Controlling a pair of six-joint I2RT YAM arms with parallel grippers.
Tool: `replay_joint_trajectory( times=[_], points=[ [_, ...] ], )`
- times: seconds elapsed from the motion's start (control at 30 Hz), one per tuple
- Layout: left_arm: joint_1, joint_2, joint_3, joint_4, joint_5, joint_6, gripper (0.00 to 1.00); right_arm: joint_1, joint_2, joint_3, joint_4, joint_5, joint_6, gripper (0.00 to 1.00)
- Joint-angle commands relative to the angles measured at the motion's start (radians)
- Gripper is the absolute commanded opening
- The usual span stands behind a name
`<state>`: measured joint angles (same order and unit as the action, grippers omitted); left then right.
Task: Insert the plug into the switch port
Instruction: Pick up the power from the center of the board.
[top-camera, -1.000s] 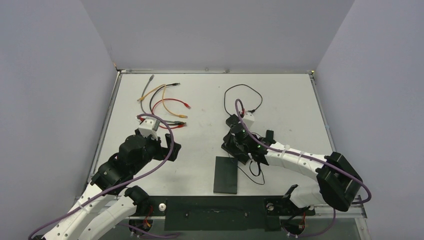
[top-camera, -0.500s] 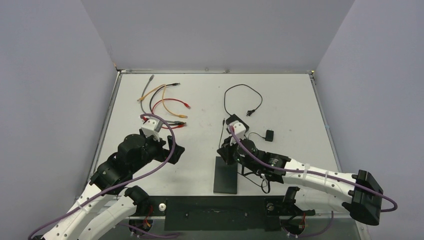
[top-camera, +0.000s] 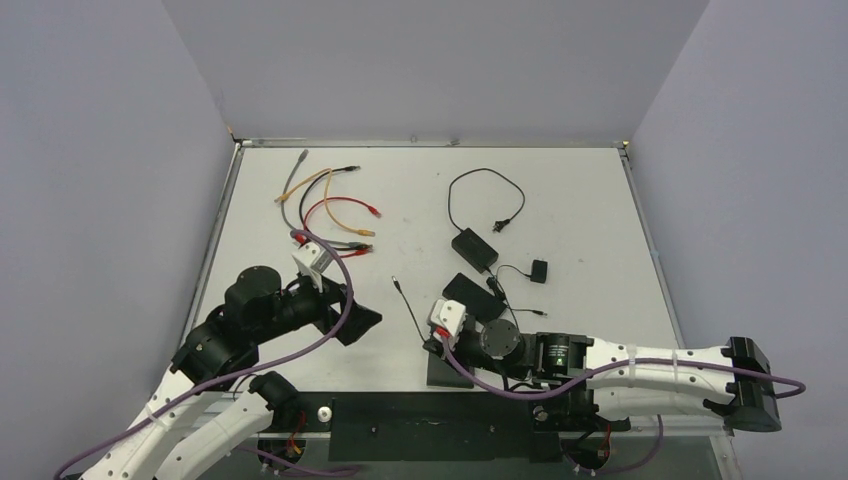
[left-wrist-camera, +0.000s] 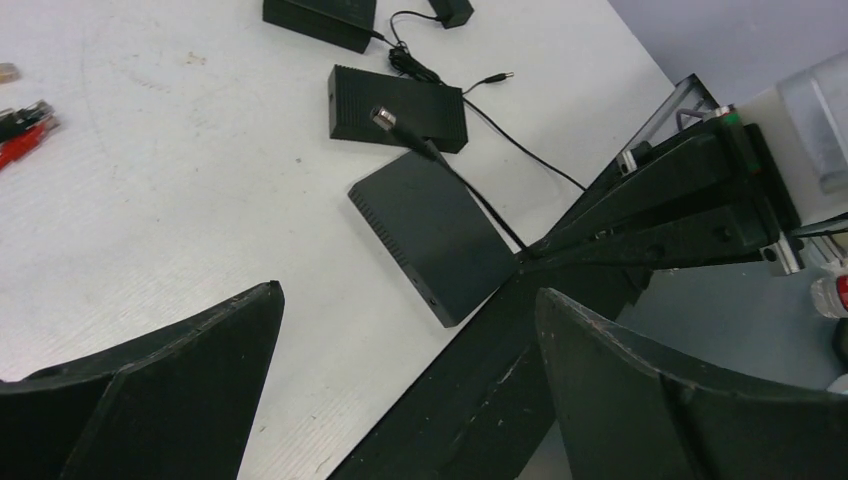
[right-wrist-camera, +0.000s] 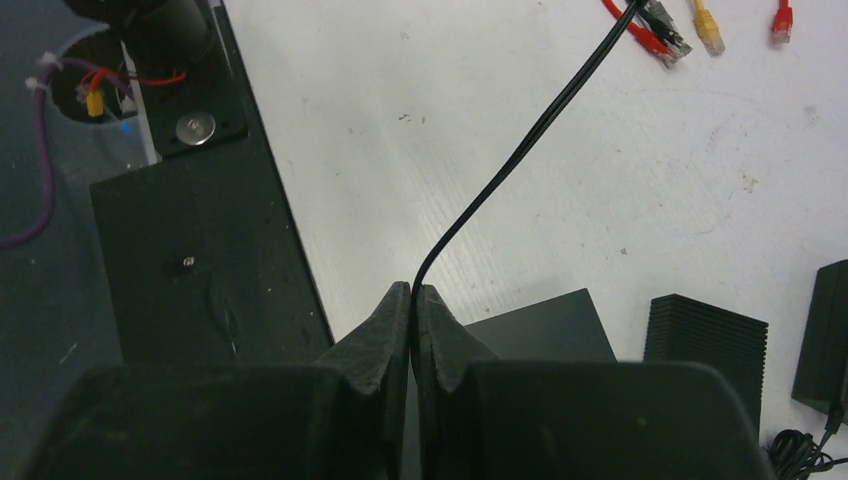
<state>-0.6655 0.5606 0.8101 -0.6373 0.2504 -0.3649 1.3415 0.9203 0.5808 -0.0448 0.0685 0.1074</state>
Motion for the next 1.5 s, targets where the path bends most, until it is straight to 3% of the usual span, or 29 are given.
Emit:
replay_joint_trajectory(
  times=[0.0,0.47,0.97,1.47],
  points=[
    [0.003,0.004,0.065,0.046,0.108,-0.006,0.97,0.034,0.008,0.086,-0.067,-0.006,-0.099,0.0],
    [0.003,0.033,0.094,0.011,0.242,-0.044,0.97,0.174,0.047,0.151,-0.149,0.021,-0.259,0.0],
    [0.003,0.055,0.097,-0.007,0.403,-0.041,0.87,0.213,-0.005,0.134,-0.155,0.079,-0.306,0.0],
    [0.003,0.082,0.125,-0.049,0.417,-0.006,0.61,0.217,-0.044,0.117,-0.172,0.099,-0.301,0.0]
  ],
)
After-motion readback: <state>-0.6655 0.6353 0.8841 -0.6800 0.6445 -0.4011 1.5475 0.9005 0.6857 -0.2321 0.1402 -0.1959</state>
